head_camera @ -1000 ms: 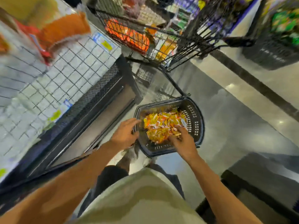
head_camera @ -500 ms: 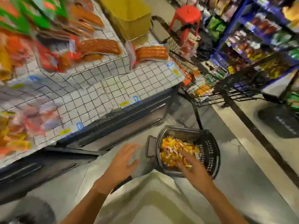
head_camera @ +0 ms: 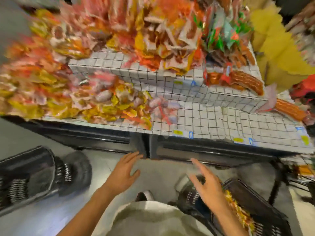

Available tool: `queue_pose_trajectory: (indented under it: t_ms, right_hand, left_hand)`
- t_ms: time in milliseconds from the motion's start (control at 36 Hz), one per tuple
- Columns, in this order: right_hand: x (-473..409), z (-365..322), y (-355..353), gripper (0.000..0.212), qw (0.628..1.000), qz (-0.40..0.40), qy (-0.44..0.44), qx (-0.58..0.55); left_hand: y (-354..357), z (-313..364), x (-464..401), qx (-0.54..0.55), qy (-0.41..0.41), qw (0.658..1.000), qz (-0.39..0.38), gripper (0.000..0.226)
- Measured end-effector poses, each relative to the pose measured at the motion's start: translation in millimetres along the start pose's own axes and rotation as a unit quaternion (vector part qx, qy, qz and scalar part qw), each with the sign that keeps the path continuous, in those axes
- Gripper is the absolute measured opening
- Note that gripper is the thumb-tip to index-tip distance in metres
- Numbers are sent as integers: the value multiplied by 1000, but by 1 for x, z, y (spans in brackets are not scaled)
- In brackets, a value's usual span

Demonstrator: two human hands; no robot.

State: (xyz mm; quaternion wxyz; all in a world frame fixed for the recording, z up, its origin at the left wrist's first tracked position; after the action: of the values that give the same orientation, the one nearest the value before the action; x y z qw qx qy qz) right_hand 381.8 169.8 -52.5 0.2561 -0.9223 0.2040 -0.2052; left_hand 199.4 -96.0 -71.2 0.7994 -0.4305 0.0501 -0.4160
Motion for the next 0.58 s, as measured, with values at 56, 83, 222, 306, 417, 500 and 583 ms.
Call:
queue_pose_trajectory:
  t_ms: [56, 83, 222, 306, 417, 500, 583]
  right_hand:
    - [-10, -17, 12, 51, 1000, -25, -16, 7]
    - [-15, -23, 18, 51, 999, -39, -19, 16]
    - [-39, -45, 41, 49, 995, -78, -31, 56]
    - [-52, -51, 44, 52, 990, -112, -27, 78]
    - [-82, -51, 40, 55, 990, -124, -10, 68]
    - [-110, -52, 36, 57, 992, -106, 0, 62]
    - [-140, -56, 35, 60, 996, -82, -5, 41]
  left_hand:
    - [-16, -18, 15, 26, -25, 999, 28, 54]
    - [-22, -26, 23, 39, -39, 998, 44, 55]
    - [-40, -58, 50, 83, -96, 986, 111, 54]
    - [-42, -69, 54, 95, -138, 978, 127, 53]
    - [-48, -72, 46, 95, -155, 974, 137, 54]
    - [-59, -70, 34, 99, -152, 971, 155, 53]
    - [-73, -67, 18, 88, -138, 972, 171, 53]
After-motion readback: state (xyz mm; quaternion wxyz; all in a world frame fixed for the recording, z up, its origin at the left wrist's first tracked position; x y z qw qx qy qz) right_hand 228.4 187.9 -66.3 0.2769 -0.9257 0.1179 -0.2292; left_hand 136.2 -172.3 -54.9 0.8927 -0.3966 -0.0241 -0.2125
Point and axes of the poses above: each hand's wrist, its own x-axis away from the middle knuckle, its own y-axis out of the palm, z = x × y, the point moved 2 cm from there along -x, towards the middle knuckle, and after that the axes turned 2 degrees about y, right-handed, at the moved point
